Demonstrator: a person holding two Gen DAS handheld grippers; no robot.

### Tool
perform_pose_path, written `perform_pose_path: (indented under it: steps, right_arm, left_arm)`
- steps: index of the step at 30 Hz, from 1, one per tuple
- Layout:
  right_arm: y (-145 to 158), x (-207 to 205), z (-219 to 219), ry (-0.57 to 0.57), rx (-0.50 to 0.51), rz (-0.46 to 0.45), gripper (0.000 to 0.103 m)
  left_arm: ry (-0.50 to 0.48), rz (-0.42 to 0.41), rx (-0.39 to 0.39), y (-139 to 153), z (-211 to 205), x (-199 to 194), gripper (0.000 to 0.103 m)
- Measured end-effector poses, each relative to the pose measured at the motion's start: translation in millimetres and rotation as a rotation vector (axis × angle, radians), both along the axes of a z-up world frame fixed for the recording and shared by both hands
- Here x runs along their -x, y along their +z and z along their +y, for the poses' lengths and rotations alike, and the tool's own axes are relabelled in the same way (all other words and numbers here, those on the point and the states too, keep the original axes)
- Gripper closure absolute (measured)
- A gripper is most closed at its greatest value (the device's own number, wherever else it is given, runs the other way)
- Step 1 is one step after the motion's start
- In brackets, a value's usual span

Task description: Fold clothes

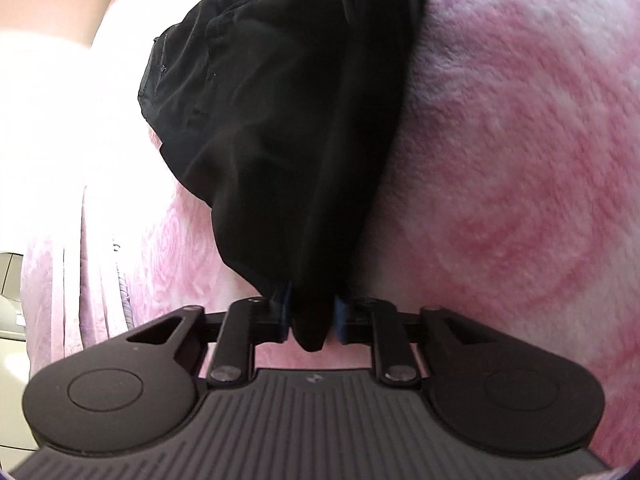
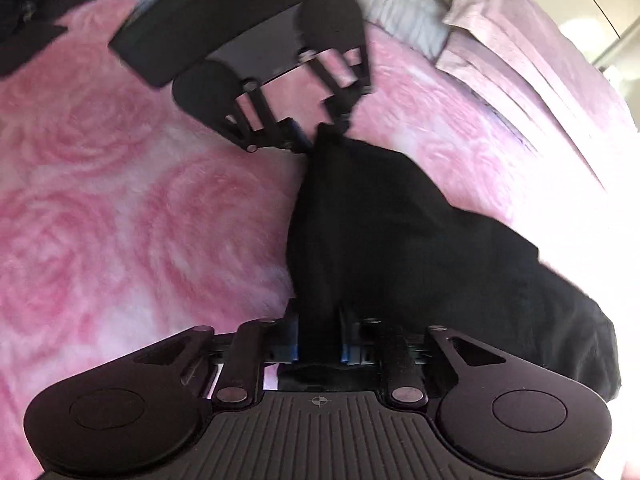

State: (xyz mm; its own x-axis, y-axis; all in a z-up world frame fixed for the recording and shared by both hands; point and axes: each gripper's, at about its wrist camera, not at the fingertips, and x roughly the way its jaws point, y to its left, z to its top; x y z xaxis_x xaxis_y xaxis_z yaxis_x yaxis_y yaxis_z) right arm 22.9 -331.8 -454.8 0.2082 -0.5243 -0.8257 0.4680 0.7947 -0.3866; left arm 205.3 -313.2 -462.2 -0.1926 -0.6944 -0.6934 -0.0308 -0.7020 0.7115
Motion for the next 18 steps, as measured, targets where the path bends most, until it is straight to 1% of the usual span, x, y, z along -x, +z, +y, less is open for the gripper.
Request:
perform_pose_path:
  steps: [2, 4, 5, 6, 7, 8, 9, 10, 12, 15, 17, 18]
  right_arm:
    - [3, 5, 1, 0.014, -0.003, 0.004, 0.089]
    - [1, 1, -1, 0.029, -0.007, 0.021, 0.088]
    - [0, -1, 1, 0.038, -0.008, 0.032, 0.088]
    - [-1, -2, 8, 0.049, -0.002, 0.044, 0.085]
    - [-3, -4, 12, 0.060, 0.008, 0.054, 0.078]
    - [-5, -5, 15, 0.069, 0.018, 0.063, 0.075]
    - [-7, -5, 18, 0.076, 0.027, 0.070, 0.071]
    - [-10, -4, 22, 0.082, 0.036, 0.075, 0.070]
    - [-14, -4, 28, 0.094, 0.054, 0.078, 0.070]
    - [-20, -4, 30, 0.138, 0.071, 0.097, 0.069]
    - [-20, -1, 29, 0.155, 0.077, 0.097, 0.069]
    - [-20, 0, 27, 0.160, 0.083, 0.102, 0.069]
  left_arm:
    - [0.032, 0.014, -0.009, 0, -4, 3, 0.088]
    - [0.051, 0.017, -0.009, 1, -6, 5, 0.088]
    - [0.054, 0.012, -0.001, 2, -7, 6, 0.084]
    - [0.051, 0.002, 0.015, 2, -8, 9, 0.083]
    - [0.048, -0.011, 0.034, 2, -9, 13, 0.077]
    - [0.040, -0.024, 0.064, 2, -7, 16, 0.066]
    - [0.027, -0.030, 0.098, 2, -5, 17, 0.061]
    - [0.007, -0.028, 0.120, 2, -3, 18, 0.054]
    - [-0.033, -0.028, 0.132, 0, 1, 22, 0.054]
    - [-0.077, -0.056, 0.126, -8, -2, 31, 0.063]
    - [-0.050, -0.056, 0.100, -7, -13, 38, 0.071]
    - [-0.031, -0.055, 0.082, -5, -18, 40, 0.073]
